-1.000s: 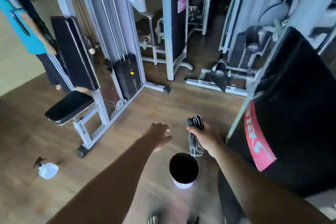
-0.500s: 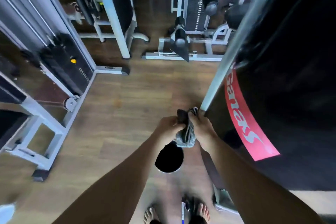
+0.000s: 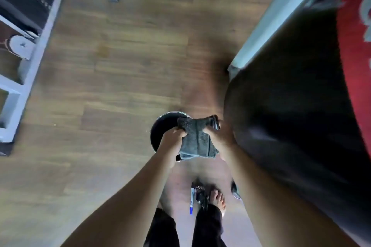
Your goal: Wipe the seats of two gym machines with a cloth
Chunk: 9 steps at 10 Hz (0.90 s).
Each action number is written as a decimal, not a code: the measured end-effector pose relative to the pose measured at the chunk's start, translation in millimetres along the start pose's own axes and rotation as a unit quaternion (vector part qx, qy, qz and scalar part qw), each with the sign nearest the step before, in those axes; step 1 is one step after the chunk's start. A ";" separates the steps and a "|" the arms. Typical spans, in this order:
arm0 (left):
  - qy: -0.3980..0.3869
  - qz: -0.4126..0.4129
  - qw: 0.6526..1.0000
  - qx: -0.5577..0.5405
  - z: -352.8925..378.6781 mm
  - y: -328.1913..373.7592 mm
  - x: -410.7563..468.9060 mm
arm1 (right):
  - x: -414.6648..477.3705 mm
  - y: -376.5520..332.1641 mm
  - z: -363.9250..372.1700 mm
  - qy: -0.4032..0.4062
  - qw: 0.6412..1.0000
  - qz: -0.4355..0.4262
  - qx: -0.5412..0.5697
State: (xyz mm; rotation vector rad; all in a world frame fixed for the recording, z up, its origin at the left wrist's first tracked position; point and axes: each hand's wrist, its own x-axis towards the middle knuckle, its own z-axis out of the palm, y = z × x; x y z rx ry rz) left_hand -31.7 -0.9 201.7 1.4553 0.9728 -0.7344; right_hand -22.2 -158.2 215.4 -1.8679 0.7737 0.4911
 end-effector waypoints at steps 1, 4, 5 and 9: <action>-0.012 -0.022 1.000 -0.017 15.9 -42.8 71.0 | 62.3 55.7 25.3 0.020 0.999 0.026 -0.033; -0.009 0.026 0.999 0.047 44.6 -107.7 202.3 | 160.4 152.7 77.0 0.025 0.997 0.046 -0.060; -0.005 0.047 0.997 0.068 56.7 -120.4 215.8 | 166.6 170.7 87.7 0.006 0.995 0.063 -0.072; 0.057 0.086 0.966 0.239 27.0 -87.4 147.7 | 98.4 112.0 35.1 -0.014 0.989 0.051 -0.141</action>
